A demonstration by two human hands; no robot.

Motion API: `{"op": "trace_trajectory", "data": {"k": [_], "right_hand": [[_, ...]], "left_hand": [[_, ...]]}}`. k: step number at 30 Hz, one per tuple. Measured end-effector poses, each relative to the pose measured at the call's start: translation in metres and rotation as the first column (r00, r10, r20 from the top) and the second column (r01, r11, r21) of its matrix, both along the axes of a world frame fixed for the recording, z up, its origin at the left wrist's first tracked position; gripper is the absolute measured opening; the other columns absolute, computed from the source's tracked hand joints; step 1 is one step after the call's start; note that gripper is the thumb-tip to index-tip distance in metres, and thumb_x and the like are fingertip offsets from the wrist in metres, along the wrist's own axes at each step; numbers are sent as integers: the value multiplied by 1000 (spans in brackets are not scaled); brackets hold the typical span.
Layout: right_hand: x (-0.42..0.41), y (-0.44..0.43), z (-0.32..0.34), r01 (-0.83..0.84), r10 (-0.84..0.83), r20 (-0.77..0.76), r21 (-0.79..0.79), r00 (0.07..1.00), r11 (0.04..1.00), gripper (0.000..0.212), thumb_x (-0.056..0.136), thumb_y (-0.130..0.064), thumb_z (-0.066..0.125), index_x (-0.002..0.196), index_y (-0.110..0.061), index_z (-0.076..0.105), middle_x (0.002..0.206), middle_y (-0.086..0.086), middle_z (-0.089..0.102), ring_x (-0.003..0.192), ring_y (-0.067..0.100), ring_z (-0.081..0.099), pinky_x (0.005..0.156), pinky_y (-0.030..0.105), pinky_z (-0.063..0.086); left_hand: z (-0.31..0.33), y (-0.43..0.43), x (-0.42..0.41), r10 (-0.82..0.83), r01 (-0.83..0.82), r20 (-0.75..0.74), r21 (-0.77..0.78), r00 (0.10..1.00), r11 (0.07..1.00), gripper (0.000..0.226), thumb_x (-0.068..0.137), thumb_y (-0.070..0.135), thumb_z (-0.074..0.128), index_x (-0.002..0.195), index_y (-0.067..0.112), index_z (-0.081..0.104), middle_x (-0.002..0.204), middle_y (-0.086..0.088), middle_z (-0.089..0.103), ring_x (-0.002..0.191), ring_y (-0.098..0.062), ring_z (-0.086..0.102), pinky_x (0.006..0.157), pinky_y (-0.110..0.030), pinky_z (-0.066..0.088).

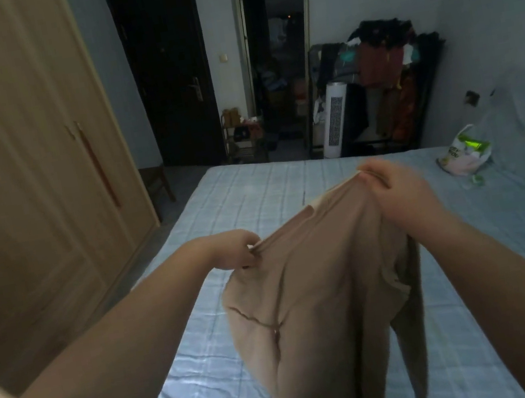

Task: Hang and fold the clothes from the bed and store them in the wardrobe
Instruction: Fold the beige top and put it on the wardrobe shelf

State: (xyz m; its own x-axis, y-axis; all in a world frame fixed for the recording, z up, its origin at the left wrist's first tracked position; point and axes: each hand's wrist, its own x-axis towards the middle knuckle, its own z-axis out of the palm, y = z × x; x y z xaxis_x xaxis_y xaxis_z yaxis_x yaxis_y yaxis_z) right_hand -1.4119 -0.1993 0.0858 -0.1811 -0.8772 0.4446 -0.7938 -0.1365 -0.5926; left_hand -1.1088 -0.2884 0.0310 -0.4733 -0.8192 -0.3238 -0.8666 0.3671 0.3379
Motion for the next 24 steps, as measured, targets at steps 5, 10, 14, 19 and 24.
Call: {"op": "trace_trajectory", "data": {"k": [5,10,14,19,24], "right_hand": [[13,21,6,72,-70,36,-56,997,996,26,100,-37,50,119,-31,66,114,-7,69,104,11,57,90,33,42],[17,47,19,137,-131,62,-108,989,985,17,99,-32,52,107,-29,67,101,-8,68,100,13,60,85,30,42],[23,69,25,184,-181,36,-104,983,977,13,100,-30,51,103,-31,64,95,-8,63,95,13,56,83,29,37],[43,97,27,231,-232,-1,-92,973,969,20,102,-28,47,111,-23,64,99,-8,57,96,14,50,83,28,33],[54,119,36,254,-257,-19,-98,966,962,20,102,-21,47,108,-13,64,97,-3,56,94,14,48,79,27,31]], "left_hand": [[-18,21,37,110,-131,-403,-26,909,991,27,100,43,54,83,23,60,86,3,61,82,-19,60,69,-33,47],[9,45,77,-2,-61,-539,-99,843,993,46,93,59,53,74,18,59,71,6,55,68,-9,53,67,-29,41],[48,60,110,-134,130,-335,-33,933,991,17,87,46,72,93,31,68,93,12,69,87,-5,65,82,-26,52],[57,55,146,-68,44,-247,-102,967,994,4,87,33,75,85,35,73,84,15,73,87,-9,68,84,-34,54],[65,68,156,8,-51,-338,-119,941,992,12,89,36,73,80,27,74,77,6,70,79,-15,66,72,-31,48]]}}
